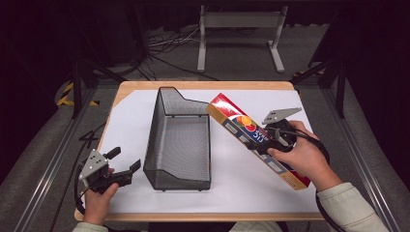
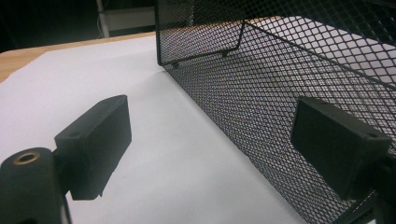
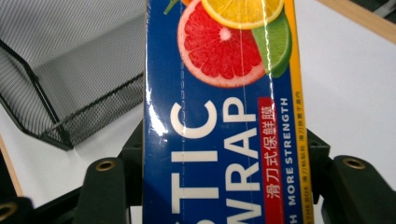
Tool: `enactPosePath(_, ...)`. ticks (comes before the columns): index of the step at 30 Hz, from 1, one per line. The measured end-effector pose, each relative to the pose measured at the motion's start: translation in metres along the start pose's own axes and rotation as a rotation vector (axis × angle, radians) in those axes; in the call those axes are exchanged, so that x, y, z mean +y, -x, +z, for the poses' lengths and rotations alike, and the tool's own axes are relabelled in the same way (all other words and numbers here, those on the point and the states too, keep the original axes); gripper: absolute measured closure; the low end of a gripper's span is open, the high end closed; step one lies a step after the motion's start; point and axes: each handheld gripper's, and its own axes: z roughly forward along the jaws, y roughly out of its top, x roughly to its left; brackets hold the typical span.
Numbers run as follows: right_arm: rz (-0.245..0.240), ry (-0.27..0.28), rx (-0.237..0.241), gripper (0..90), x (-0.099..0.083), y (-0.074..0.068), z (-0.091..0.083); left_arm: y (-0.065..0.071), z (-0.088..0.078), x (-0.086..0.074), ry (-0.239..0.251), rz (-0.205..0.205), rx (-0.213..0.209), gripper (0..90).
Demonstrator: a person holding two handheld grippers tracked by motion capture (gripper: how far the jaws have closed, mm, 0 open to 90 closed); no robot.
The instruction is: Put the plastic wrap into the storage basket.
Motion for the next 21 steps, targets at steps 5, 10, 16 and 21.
enactPosePath(5,0.024,0.019,-0.002,40.5,0.010,-0.005,0.001,0.000,0.000,0.000,0.002,-0.004,0.002,13.3)
enactPosePath(10,0.036,-0.001,-0.019,40.6,0.024,-0.016,0.005,0.000,-0.001,-0.001,0.000,-0.002,0.003,13.4)
enactPosePath(16,0.066,-0.004,-0.039,40.7,0.043,-0.028,0.013,-0.001,-0.003,-0.001,0.004,-0.006,0.005,13.4)
enactPosePath(21,0.102,-0.009,-0.045,40.7,0.060,-0.039,0.021,-0.001,-0.002,-0.001,0.007,-0.006,0.007,13.3)
